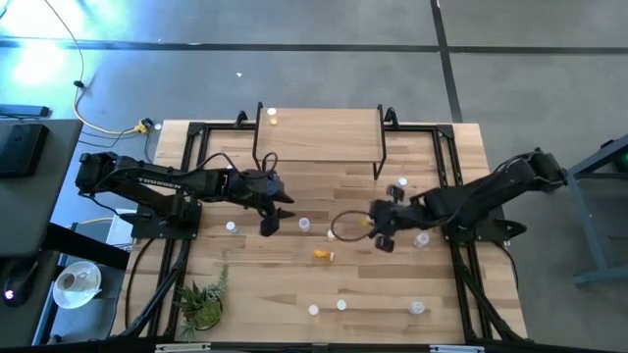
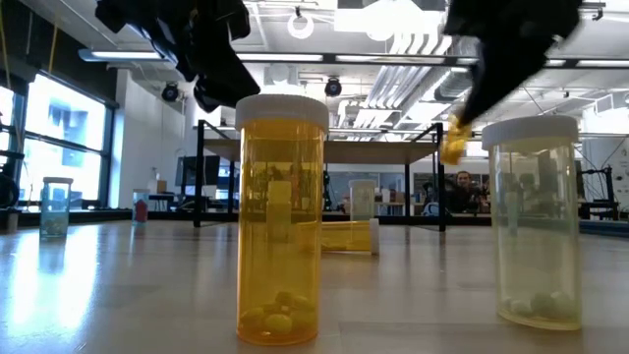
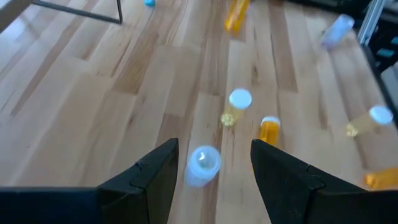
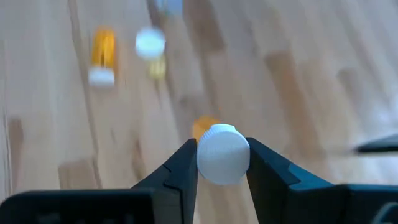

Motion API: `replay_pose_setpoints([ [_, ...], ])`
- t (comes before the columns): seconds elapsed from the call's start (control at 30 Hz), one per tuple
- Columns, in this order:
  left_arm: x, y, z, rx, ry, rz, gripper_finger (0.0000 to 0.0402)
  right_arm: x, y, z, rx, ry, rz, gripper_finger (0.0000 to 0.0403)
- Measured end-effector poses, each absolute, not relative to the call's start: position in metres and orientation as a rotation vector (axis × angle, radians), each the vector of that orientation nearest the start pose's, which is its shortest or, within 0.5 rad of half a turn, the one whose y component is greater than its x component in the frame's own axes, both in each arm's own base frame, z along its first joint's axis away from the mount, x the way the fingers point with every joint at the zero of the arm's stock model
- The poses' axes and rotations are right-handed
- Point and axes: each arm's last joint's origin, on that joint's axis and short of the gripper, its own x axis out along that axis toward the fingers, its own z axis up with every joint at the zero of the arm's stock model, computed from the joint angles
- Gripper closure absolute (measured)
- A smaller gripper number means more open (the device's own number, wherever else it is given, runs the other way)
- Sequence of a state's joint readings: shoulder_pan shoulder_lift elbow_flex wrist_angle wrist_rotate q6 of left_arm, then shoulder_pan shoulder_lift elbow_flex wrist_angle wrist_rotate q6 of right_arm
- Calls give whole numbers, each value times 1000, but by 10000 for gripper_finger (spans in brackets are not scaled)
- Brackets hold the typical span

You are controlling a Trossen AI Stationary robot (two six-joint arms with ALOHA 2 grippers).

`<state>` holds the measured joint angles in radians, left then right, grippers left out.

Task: Pick and place medicine bottles onto shelf by color
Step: Put the top right orange pill bottle on the shelf

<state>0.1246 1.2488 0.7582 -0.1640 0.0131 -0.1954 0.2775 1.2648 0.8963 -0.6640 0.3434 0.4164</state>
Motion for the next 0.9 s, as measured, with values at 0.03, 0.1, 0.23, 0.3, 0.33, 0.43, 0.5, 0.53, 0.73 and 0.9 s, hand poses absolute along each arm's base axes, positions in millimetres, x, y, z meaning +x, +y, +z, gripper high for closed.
replay_pose_setpoints([
  [0.03, 255, 32, 232, -224, 651, 170, 211, 236, 53, 249, 66, 925, -265, 304],
  [0.1, 254, 32, 231, -211, 666, 167, 211, 242, 45, 262, 62, 887, -275, 304],
  [0.23, 254, 31, 230, -194, 678, 162, 211, 252, 25, 290, 55, 818, -316, 304],
  [0.3, 254, 31, 230, -183, 679, 159, 211, 255, 13, 302, 48, 788, -343, 304],
  [0.33, 253, 32, 230, -174, 680, 159, 211, 256, 6, 308, 44, 776, -358, 304],
  [0.43, 253, 32, 230, -153, 680, 173, 211, 257, -15, 326, 35, 744, -413, 304],
  [0.5, 253, 33, 230, -147, 679, 192, 211, 255, -30, 337, 30, 733, -456, 304],
  [0.53, 253, 33, 230, -146, 679, 201, 211, 254, -37, 342, 30, 727, -479, 304],
  [0.73, 253, 33, 230, -149, 683, 210, 211, 239, -79, 374, 36, 698, -620, 304],
  [0.9, 252, 33, 229, -153, 695, 210, 211, 222, -108, 395, 68, 675, -738, 304],
])
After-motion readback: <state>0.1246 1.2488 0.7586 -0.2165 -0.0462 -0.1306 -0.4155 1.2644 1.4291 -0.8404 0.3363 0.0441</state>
